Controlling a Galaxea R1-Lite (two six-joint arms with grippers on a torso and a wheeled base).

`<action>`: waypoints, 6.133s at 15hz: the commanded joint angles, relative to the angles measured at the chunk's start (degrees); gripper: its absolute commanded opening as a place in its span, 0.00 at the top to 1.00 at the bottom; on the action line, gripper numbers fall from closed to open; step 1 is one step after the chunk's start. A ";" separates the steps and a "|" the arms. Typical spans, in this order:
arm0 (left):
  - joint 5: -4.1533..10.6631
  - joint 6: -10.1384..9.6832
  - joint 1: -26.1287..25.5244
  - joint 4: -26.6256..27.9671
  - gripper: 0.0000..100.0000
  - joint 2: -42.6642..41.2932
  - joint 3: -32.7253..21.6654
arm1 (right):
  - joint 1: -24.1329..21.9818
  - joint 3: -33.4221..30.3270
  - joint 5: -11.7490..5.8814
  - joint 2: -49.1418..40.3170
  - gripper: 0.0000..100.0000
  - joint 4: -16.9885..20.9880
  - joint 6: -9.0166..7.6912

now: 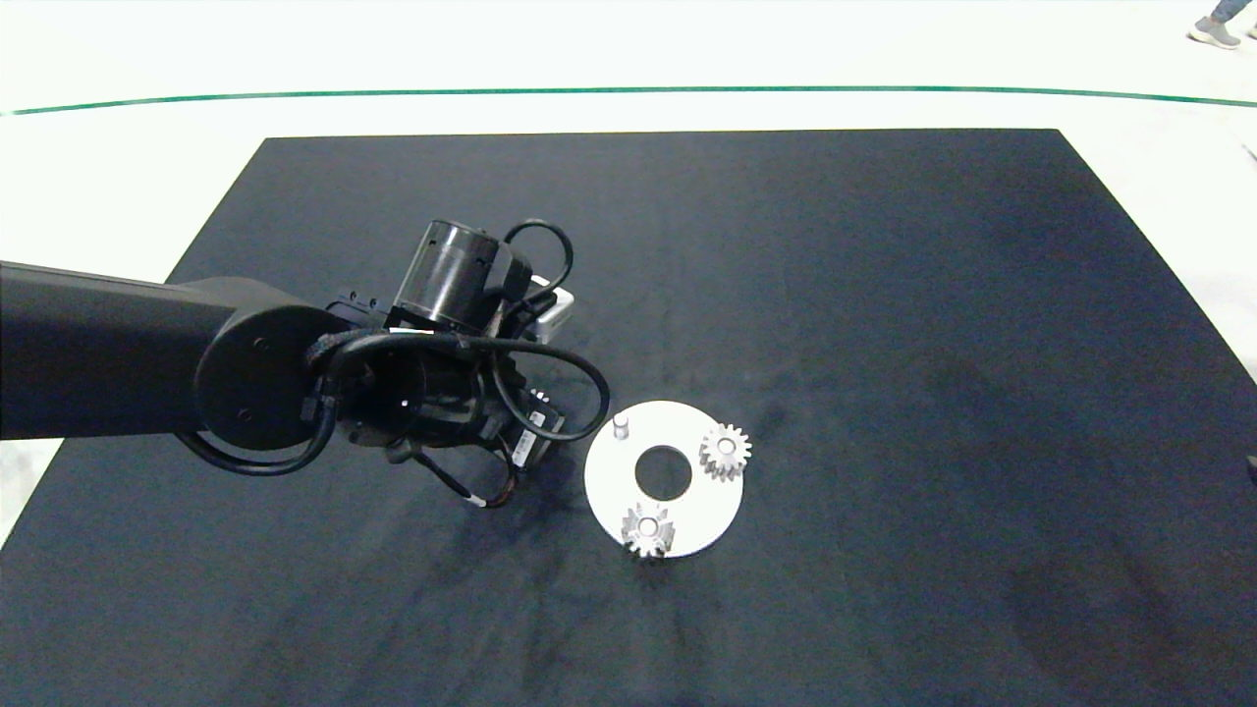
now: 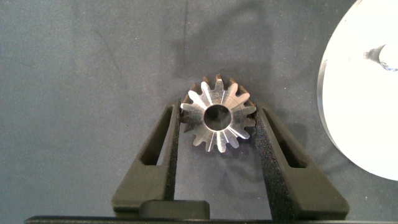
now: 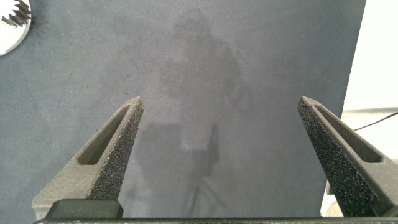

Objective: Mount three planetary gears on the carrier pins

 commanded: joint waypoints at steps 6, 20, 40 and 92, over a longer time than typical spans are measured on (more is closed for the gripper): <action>0.09 1.21 -0.43 0.04 0.74 -1.79 -0.46 | 0.04 0.00 -0.06 -0.03 0.00 0.11 -0.10; 0.18 2.18 -11.06 1.36 0.75 2.26 -7.31 | -0.05 0.00 -0.15 0.32 0.00 0.11 -0.10; 0.18 2.80 -10.80 1.27 0.75 1.73 -5.99 | 0.04 0.00 -0.15 -0.03 0.00 0.11 -0.10; 0.44 7.72 -7.90 7.60 0.00 -0.56 -13.02 | 0.12 0.00 -0.06 -0.38 0.00 0.20 -0.19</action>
